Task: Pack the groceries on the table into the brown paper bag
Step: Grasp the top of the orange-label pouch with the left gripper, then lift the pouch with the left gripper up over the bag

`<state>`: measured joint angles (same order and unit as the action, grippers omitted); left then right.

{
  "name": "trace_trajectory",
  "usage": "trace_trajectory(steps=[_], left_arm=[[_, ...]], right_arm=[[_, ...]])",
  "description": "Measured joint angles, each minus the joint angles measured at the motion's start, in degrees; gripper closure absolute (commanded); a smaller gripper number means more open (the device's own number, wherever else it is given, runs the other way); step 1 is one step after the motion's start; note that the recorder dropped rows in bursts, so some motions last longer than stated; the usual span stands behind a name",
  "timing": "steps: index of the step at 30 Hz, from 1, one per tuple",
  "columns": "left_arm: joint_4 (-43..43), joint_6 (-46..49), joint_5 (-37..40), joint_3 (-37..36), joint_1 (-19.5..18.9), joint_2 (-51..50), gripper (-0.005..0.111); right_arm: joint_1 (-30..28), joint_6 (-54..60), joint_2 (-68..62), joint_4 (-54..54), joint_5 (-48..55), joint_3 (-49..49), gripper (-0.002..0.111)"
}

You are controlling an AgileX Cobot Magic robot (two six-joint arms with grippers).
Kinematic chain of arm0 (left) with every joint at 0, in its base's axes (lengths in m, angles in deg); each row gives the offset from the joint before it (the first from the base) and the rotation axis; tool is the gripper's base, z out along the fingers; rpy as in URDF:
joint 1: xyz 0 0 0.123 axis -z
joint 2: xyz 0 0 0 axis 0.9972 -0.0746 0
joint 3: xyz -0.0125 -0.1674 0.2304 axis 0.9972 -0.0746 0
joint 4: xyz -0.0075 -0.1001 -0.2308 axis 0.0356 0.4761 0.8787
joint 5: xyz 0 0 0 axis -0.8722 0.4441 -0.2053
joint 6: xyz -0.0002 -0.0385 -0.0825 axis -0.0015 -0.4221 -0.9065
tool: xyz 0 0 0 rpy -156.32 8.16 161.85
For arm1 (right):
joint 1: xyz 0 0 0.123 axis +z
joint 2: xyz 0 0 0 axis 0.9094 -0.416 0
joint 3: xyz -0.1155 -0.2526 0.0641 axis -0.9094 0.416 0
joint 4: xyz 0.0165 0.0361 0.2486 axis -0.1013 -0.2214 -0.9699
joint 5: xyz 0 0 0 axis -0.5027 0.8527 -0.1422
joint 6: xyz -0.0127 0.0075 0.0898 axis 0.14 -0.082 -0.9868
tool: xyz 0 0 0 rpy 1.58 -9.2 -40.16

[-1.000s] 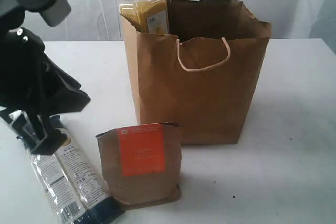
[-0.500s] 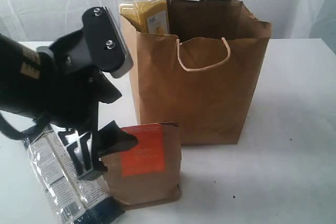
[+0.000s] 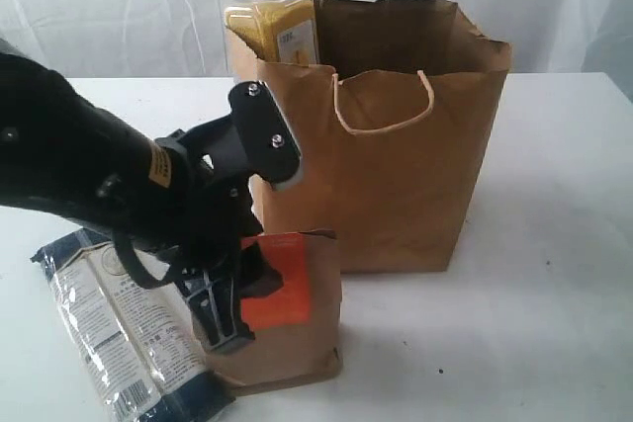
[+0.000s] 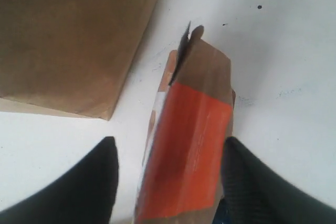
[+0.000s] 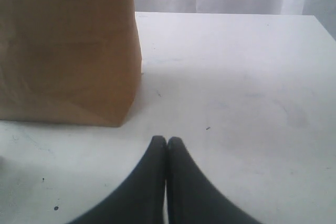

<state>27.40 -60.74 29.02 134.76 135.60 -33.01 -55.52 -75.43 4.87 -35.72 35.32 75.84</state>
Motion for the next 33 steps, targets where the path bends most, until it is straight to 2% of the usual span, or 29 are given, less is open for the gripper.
trace_trajectory(steps=[3,4,10,16,22,27,31,33], left_arm=[[0.0,-0.2,-0.1,0.0,0.0,-1.9,0.099],[0.0,-0.6,-0.1,0.0,0.0,-2.4,0.106],[0.0,-0.7,0.9,0.0,0.0,-1.7,0.106],[-0.1,-1.9,6.1,1.6,0.0,5.0,0.106],[4.1,-3.0,10.2,13.8,0.3,12.1,0.106],[9.8,2.4,14.1,22.9,5.9,12.2,0.107],[12.4,4.9,15.4,25.2,10.6,12.2,0.107],[12.4,6.4,13.1,25.3,11.1,12.2,0.107]], right_arm=[[0.0,0.0,0.0,0.0,0.0,0.0,0.108],[0.0,0.0,0.0,0.0,0.0,0.0,0.108],[0.0,0.0,0.0,0.0,0.0,0.0,0.108],[0.0,0.0,0.0,0.0,0.0,0.0,0.108],[0.0,0.0,0.0,0.0,0.0,0.0,0.108],[0.0,0.0,0.0,0.0,0.0,0.0,0.108],[0.0,0.0,0.0,0.0,0.0,0.0,0.108],[0.0,0.0,0.0,0.0,0.0,0.0,0.108]])
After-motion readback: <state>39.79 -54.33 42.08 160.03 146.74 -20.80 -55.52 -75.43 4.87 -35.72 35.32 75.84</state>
